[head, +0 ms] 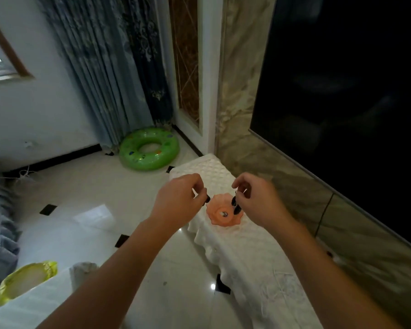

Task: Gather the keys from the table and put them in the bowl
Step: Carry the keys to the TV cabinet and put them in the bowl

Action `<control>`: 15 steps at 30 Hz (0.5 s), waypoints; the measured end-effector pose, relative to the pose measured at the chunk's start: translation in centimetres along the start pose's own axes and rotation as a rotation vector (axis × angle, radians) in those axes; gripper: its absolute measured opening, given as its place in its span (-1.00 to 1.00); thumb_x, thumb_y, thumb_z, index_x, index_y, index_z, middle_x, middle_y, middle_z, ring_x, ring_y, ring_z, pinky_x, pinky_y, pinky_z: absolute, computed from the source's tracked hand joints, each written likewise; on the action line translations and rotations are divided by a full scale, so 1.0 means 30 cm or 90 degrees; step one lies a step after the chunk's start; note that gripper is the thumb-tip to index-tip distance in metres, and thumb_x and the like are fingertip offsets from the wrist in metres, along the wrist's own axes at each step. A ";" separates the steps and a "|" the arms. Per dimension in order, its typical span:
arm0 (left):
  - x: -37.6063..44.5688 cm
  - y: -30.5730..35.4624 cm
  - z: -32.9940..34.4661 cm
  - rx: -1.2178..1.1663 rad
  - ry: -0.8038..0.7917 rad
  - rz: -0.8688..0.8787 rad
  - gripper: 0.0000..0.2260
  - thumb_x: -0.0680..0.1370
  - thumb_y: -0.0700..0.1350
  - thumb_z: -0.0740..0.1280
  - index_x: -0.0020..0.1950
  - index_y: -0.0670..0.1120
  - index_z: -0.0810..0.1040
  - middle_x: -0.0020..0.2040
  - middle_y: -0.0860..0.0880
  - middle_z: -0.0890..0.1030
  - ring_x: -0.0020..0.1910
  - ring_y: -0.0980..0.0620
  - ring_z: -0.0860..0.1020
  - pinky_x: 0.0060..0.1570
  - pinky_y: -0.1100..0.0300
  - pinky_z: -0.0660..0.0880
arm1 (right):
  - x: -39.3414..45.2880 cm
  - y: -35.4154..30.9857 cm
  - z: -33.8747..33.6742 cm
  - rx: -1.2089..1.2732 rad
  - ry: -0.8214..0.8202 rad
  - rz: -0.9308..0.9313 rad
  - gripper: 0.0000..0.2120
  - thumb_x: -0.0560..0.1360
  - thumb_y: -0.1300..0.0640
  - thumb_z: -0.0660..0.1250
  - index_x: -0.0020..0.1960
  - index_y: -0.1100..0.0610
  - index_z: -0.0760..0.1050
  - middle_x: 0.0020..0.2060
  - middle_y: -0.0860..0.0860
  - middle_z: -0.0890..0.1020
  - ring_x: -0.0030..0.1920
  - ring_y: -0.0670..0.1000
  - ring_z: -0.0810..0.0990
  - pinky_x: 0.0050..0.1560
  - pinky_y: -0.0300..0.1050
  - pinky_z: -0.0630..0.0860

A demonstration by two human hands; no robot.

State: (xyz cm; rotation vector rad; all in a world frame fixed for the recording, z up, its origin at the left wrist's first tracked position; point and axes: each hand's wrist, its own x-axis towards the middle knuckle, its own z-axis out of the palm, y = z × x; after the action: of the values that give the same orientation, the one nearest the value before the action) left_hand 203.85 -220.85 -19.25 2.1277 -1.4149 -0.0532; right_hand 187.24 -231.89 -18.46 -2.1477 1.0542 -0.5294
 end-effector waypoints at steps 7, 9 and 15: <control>0.210 -0.093 0.172 0.003 -0.077 0.013 -0.90 0.50 0.02 0.31 -0.20 0.07 0.50 -0.28 0.17 0.55 -0.29 0.20 0.54 -0.35 0.27 0.43 | 0.224 0.141 0.083 0.011 -0.002 0.064 -0.84 0.53 0.25 0.30 -0.07 -0.01 0.52 -0.23 -0.08 0.60 -0.31 -0.10 0.58 -0.43 -0.30 0.39; 0.277 -0.122 0.212 0.025 -0.098 0.013 -0.91 0.50 0.02 0.30 -0.19 0.07 0.51 -0.26 0.16 0.55 -0.28 0.20 0.53 -0.33 0.27 0.42 | 0.310 0.191 0.115 0.021 -0.001 0.087 -0.84 0.54 0.25 0.29 -0.08 -0.01 0.52 -0.24 -0.08 0.60 -0.32 -0.10 0.58 -0.43 -0.30 0.38; 0.475 -0.201 0.339 0.082 -0.162 0.008 -0.91 0.51 0.02 0.30 -0.16 0.05 0.52 -0.25 0.16 0.54 -0.27 0.16 0.52 -0.28 0.18 0.50 | 0.545 0.321 0.220 0.045 -0.035 0.148 -0.83 0.54 0.23 0.30 -0.09 -0.04 0.51 -0.23 -0.08 0.61 -0.26 -0.08 0.61 -0.26 -0.12 0.60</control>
State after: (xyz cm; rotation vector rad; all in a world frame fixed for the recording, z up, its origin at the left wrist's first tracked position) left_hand 211.68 -235.89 -26.72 2.2803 -1.6157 -0.2420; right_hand 195.80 -246.74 -28.98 -1.9358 1.2169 -0.3898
